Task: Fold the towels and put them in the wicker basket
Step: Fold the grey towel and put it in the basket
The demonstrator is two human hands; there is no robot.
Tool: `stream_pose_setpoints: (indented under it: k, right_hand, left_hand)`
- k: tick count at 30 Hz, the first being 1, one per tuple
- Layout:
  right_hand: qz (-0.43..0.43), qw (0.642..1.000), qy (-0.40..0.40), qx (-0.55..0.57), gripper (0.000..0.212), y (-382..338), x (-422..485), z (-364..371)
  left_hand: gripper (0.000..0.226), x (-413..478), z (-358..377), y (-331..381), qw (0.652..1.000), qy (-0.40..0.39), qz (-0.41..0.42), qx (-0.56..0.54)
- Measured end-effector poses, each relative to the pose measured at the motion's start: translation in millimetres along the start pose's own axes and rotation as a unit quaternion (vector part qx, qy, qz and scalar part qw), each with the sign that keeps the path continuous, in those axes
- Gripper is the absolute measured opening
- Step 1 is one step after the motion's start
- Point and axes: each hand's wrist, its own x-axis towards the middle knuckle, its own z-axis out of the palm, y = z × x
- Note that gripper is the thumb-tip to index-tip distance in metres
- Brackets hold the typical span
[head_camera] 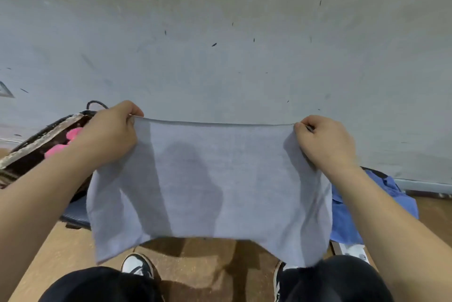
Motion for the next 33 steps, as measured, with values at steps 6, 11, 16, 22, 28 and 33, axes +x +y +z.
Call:
stream_pose_setpoints:
  k: [6,11,16,22,28,33]
  right_hand:
    - [0.028,0.991,-0.124,-0.031,0.028,26.9,47.4,102.2]
    - [0.045,0.98,-0.182,-0.063,0.028,50.8,80.3,173.6]
    - [0.072,0.973,-0.201,-0.09,0.023,70.3,91.0,210.2]
    - [0.03,0.987,-0.154,-0.026,0.032,51.9,74.2,205.8]
    - [-0.012,0.935,-0.343,0.087,0.03,-25.9,6.3,202.8]
    - [-0.054,0.912,-0.406,-0.028,0.071,-36.6,-40.1,227.8]
  left_hand:
    - [0.033,66.8,86.3,-42.7,0.994,-0.09,-0.003,0.069]
    - [0.035,116.1,145.2,-62.9,0.978,-0.161,0.026,0.13]
    - [0.038,144.0,186.6,-85.3,0.961,-0.181,0.024,0.209]
    - [0.027,133.9,187.6,-98.3,0.964,-0.092,0.047,0.244]
    - [0.039,57.9,198.9,-61.2,0.974,-0.214,-0.041,0.055]
    - [0.07,19.2,228.9,-63.2,0.955,-0.266,-0.067,0.111]
